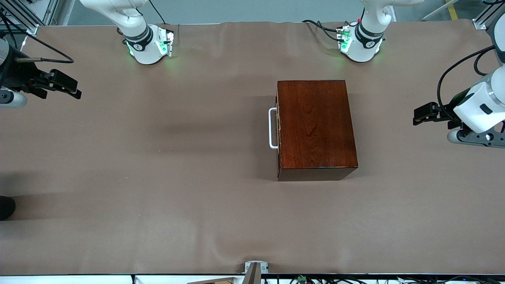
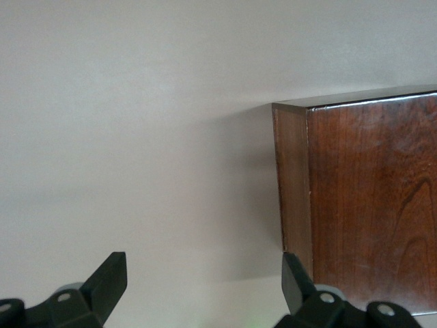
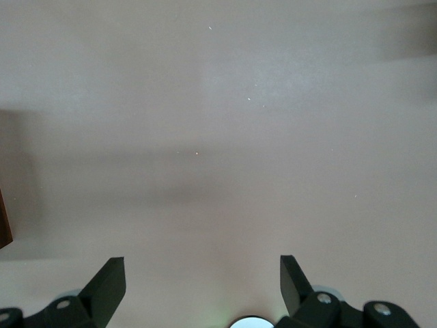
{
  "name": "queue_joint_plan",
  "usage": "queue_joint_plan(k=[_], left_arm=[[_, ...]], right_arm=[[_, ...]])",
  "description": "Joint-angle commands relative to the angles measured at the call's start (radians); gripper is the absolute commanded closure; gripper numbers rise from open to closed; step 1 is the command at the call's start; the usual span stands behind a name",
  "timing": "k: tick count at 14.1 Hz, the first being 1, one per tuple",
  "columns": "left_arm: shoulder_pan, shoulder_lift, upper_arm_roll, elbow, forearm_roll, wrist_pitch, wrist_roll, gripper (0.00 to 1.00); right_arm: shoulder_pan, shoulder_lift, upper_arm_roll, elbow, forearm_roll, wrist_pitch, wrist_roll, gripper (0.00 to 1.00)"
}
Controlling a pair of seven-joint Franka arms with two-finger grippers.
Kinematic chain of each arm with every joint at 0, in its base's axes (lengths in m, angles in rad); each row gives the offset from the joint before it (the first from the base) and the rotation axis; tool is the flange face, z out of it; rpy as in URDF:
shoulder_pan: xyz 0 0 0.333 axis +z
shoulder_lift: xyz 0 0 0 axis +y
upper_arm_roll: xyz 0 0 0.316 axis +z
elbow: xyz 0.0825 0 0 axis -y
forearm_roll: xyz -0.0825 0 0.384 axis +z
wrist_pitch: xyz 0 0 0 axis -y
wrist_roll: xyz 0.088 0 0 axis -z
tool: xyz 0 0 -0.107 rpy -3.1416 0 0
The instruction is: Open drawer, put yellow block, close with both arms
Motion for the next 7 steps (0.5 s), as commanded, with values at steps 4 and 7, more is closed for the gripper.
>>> queue_joint_plan(k=[4,7], left_arm=[[0.003,-0.018,-0.017,-0.02,0.004,0.031,-0.101,0.0],[0.004,-0.017,-0.017,-0.02,0.006,0.031,-0.101,0.0]], right_arm=[[0.013,0.0,0.003,0.016,0.003,0.003,0.007,0.0],[0.021,0.002,0.005,0.016,0.003,0.009,0.007,0.0]])
